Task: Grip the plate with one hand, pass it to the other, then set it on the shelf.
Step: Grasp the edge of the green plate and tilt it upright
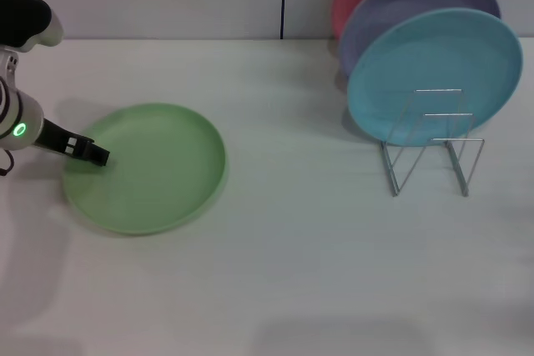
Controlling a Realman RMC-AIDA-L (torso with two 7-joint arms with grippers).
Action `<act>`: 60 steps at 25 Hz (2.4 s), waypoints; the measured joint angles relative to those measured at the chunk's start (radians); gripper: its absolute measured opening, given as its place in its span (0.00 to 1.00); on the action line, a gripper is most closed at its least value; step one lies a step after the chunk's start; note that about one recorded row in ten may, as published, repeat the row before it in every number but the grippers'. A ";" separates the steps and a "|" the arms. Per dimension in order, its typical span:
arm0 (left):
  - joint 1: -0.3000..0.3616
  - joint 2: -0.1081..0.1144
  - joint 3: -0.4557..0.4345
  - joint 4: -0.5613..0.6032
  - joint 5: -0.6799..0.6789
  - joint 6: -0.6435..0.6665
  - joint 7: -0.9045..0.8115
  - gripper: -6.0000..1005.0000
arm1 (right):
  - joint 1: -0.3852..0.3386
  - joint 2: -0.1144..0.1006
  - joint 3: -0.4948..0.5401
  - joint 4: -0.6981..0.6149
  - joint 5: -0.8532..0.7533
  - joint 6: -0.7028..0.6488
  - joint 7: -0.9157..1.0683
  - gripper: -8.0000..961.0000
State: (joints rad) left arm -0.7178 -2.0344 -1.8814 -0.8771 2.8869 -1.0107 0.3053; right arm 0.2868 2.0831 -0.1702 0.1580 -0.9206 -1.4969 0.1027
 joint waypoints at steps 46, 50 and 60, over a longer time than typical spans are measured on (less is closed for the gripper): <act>-0.016 0.000 0.000 0.021 0.002 -0.015 0.012 0.41 | 0.002 0.000 0.000 0.000 -0.003 0.001 0.000 0.87; -0.024 0.000 -0.018 0.028 0.002 -0.021 0.038 0.39 | 0.002 0.000 0.000 0.000 -0.003 0.001 0.000 0.87; -0.041 -0.008 -0.022 0.041 0.001 -0.031 0.076 0.19 | 0.003 -0.001 0.000 -0.001 -0.012 0.001 0.002 0.87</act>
State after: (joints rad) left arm -0.7587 -2.0422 -1.9033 -0.8361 2.8879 -1.0418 0.3816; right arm 0.2899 2.0817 -0.1702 0.1570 -0.9325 -1.4955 0.1049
